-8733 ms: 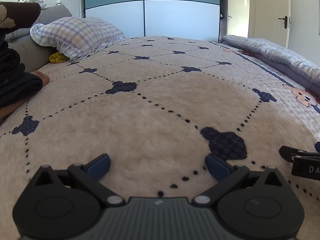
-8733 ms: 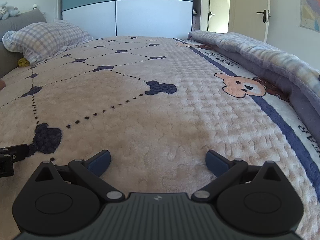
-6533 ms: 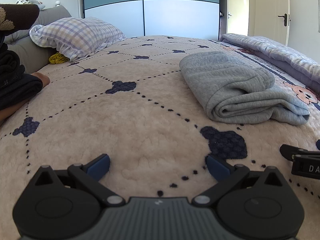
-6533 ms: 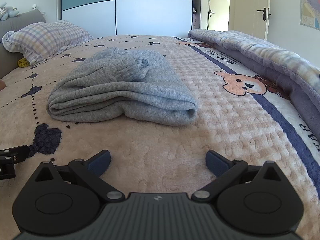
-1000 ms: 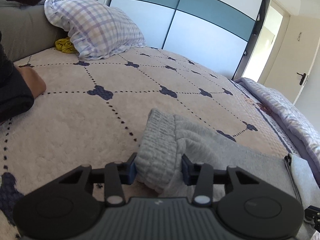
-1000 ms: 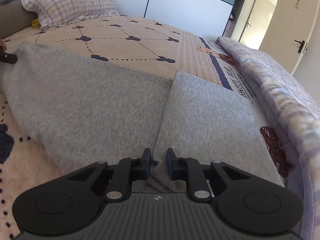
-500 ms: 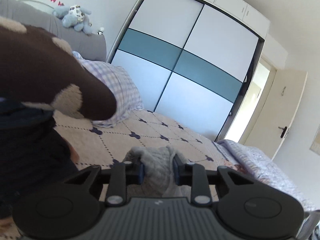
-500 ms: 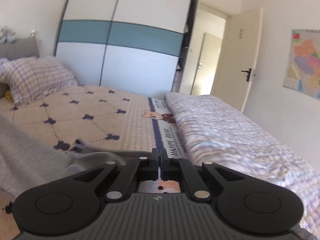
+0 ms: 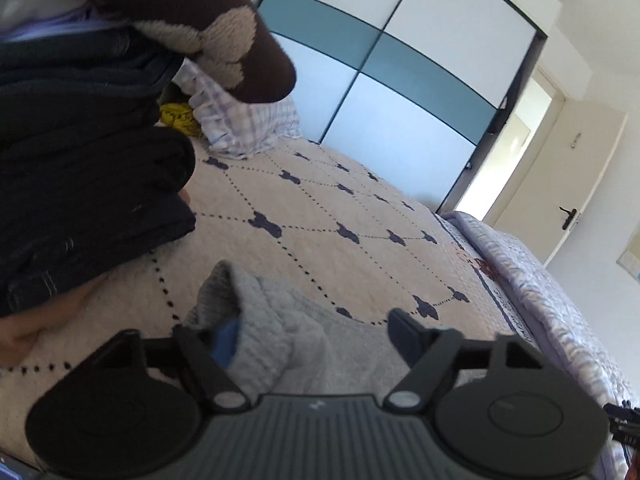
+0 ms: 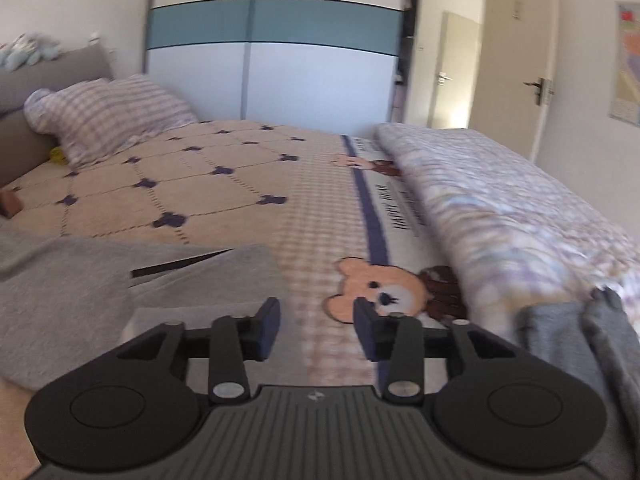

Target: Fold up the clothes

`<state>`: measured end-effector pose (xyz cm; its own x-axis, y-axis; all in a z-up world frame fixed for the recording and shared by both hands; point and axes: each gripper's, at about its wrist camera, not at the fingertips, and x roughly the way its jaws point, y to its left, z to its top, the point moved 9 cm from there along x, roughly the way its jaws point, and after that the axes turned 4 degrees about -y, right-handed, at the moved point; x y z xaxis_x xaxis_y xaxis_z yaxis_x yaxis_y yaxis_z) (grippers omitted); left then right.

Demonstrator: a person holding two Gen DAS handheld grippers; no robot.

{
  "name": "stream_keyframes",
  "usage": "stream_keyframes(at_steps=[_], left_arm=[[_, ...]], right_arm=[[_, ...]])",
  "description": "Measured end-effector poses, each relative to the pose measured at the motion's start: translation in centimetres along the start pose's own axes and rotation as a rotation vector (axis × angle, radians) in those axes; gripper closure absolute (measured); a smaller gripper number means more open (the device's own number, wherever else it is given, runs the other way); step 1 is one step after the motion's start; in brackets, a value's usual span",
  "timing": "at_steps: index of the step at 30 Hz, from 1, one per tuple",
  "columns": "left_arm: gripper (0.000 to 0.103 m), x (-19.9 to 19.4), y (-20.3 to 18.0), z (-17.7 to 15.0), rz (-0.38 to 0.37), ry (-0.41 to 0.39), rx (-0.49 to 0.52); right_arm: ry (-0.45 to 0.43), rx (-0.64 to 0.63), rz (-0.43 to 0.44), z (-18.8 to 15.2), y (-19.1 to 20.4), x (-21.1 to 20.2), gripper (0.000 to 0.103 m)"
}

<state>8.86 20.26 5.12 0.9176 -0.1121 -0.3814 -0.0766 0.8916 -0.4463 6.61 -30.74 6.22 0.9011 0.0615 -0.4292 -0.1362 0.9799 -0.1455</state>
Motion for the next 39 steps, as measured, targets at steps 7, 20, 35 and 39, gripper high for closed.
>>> stream_keyframes(at_steps=[7,20,35,39], left_arm=[[0.003,4.1,2.7,-1.9,0.190,0.039,-0.016],[0.094,3.7,2.9,0.9,0.212,-0.037,0.001],[0.076,-1.1,3.4,-4.8,0.020,0.089,0.025],[0.048,-2.2,3.0,-2.2,0.032,0.036,0.032]], right_arm=[[0.081,-0.348,0.212,-1.2,12.8,2.9,0.025],[0.068,-0.180,-0.103,2.3,3.5,4.3,0.091],[0.114,0.412,-0.378,-3.9,-17.5,1.4,0.082],[0.080,0.352,-0.314,-4.1,-15.0,1.6,0.064]])
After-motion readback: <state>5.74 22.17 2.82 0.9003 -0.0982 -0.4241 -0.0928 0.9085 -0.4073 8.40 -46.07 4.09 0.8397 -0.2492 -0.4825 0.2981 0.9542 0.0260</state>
